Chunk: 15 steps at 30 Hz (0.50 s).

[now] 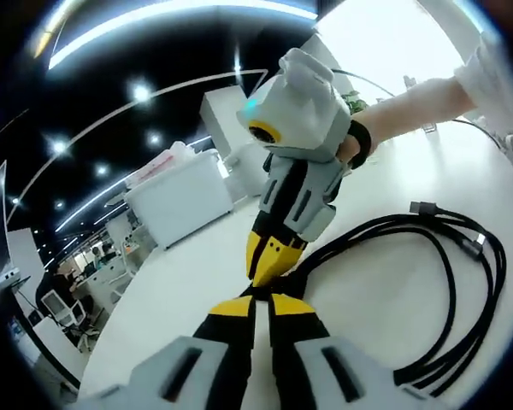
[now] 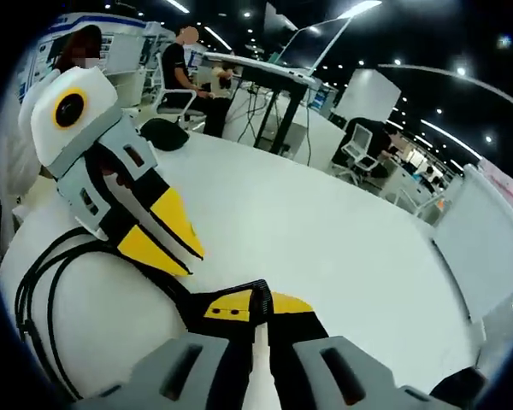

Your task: Coil the Type-C to USB data cable on the desktop and secure it with Velcro straps.

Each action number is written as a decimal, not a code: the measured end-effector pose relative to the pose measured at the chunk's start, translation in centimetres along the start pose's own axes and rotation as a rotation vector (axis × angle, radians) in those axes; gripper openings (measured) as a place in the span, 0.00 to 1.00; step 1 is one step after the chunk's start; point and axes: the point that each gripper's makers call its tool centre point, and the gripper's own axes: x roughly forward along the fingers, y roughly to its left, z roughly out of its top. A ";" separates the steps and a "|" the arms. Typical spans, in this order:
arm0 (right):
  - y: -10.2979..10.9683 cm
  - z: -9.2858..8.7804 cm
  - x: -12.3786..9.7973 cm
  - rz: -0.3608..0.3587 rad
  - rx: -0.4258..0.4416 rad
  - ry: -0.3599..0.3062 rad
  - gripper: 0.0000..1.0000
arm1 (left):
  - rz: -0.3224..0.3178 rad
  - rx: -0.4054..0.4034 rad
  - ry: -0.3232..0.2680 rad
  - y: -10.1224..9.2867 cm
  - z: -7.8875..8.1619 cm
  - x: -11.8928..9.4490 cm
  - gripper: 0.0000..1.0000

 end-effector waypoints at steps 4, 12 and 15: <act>0.9 1.6 -0.2 0.122 0.196 -0.091 0.01 | 0.008 -0.047 0.003 0.4 -0.2 -0.1 0.11; 1.6 -0.4 0.6 0.182 0.326 -0.039 0.01 | 0.038 -0.117 -0.068 1.4 1.1 -0.6 0.13; 1.5 0.0 0.1 0.182 0.318 -0.087 0.01 | 0.073 -0.149 -0.119 2.3 1.9 -1.1 0.13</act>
